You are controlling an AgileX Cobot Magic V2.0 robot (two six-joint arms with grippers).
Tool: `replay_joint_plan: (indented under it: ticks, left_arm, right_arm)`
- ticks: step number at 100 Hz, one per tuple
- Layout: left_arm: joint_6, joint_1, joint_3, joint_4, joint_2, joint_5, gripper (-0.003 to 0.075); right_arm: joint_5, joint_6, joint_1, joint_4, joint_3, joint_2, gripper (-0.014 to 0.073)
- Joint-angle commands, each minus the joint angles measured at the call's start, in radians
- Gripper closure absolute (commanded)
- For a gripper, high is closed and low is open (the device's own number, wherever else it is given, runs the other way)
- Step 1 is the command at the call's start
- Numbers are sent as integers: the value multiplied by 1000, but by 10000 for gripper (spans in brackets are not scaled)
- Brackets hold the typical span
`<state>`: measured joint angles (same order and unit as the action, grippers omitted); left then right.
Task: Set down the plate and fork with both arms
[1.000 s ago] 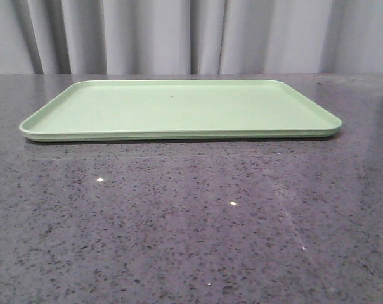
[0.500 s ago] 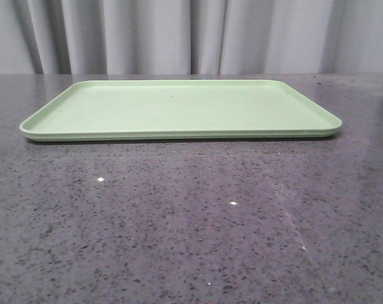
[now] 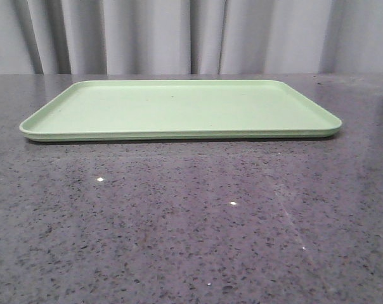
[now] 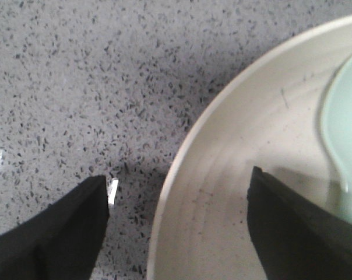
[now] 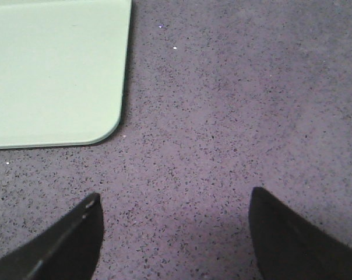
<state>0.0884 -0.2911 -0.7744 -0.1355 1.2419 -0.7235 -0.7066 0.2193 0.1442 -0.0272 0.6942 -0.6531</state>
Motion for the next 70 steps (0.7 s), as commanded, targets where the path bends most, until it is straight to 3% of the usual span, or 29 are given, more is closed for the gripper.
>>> replay_joint_plan:
  ticks: [1, 11, 47, 70]
  left_arm:
    - [13, -3, -30, 8, -5, 33, 230]
    - [13, -3, -30, 13, 1, 33, 253]
    - [13, -3, -30, 23, 4, 33, 603]
    - [13, -3, -30, 23, 4, 33, 738]
  right_arm:
    - [60, -9, 3, -7, 39, -7, 65]
    - [60, -9, 3, -7, 39, -7, 65]
    - [60, -9, 3, -7, 39, -7, 65]
    - [60, -9, 3, -7, 39, -7, 65]
